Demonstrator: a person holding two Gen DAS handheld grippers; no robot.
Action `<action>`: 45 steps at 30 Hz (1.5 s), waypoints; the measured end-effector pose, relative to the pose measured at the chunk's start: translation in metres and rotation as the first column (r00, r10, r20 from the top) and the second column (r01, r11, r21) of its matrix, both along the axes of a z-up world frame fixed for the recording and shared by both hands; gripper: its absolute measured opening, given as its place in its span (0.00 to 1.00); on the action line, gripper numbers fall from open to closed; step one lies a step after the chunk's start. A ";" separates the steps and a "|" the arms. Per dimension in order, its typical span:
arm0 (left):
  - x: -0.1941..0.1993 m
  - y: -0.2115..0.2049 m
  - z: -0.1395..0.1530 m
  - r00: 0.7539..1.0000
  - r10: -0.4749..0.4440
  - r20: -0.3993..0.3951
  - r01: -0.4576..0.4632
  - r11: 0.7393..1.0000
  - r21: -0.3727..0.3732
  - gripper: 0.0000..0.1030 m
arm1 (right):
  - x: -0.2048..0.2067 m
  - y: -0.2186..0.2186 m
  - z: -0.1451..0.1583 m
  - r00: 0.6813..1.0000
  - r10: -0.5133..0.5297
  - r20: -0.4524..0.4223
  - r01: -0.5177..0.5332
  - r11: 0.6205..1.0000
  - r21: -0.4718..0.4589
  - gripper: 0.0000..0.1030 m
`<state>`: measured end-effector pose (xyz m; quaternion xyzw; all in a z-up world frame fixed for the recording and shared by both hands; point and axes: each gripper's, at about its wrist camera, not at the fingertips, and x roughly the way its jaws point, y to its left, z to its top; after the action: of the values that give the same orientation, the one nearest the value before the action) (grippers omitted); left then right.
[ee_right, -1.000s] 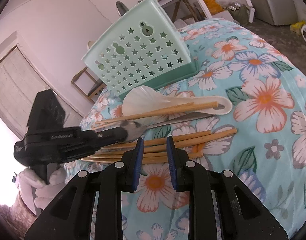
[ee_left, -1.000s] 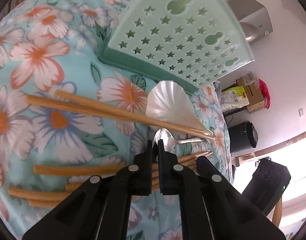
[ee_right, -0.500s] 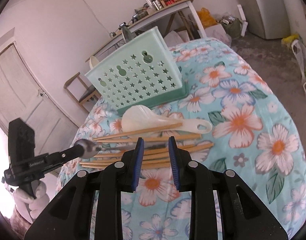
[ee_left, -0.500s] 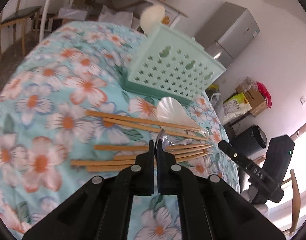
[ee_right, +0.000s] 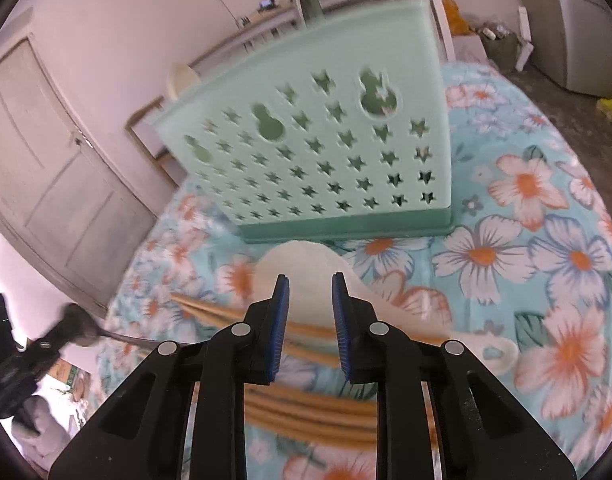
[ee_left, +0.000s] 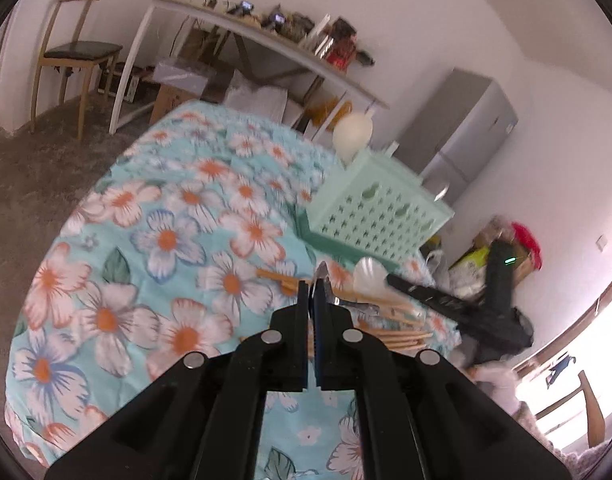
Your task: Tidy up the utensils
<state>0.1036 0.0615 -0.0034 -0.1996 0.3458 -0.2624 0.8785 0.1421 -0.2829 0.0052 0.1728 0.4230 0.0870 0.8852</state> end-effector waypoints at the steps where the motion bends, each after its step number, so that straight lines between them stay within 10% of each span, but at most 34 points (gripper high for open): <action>1: -0.001 0.004 0.001 1.000 0.008 0.011 -0.008 1.000 -0.013 0.01 | 0.003 0.001 -0.005 1.000 0.001 -0.023 -0.001 1.000 -0.008 0.20; 19: 0.009 0.054 -0.010 0.993 0.119 -0.006 -0.119 0.984 -0.131 0.01 | -0.018 0.053 0.007 0.984 0.163 -0.068 -0.174 0.961 -0.215 0.26; 36: 0.014 0.065 -0.020 0.987 0.161 -0.017 -0.162 0.980 -0.118 0.01 | 0.024 0.126 -0.027 0.996 0.088 -0.014 -0.077 0.777 -0.624 0.35; 40: 0.014 0.065 -0.021 0.986 0.165 -0.019 -0.166 0.980 -0.112 0.01 | 0.028 0.128 -0.027 0.999 0.050 0.008 -0.034 0.772 -0.634 0.10; 45: 0.012 0.064 -0.019 0.986 0.166 -0.008 -0.166 0.981 -0.103 0.01 | 0.024 0.120 -0.003 0.996 0.030 0.078 0.021 0.815 -0.579 0.05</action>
<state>0.1161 0.1251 -0.0220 -0.2728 0.3134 -0.2058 0.8860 0.1659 -0.1633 0.0019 -0.1092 0.3925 -0.0362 0.9125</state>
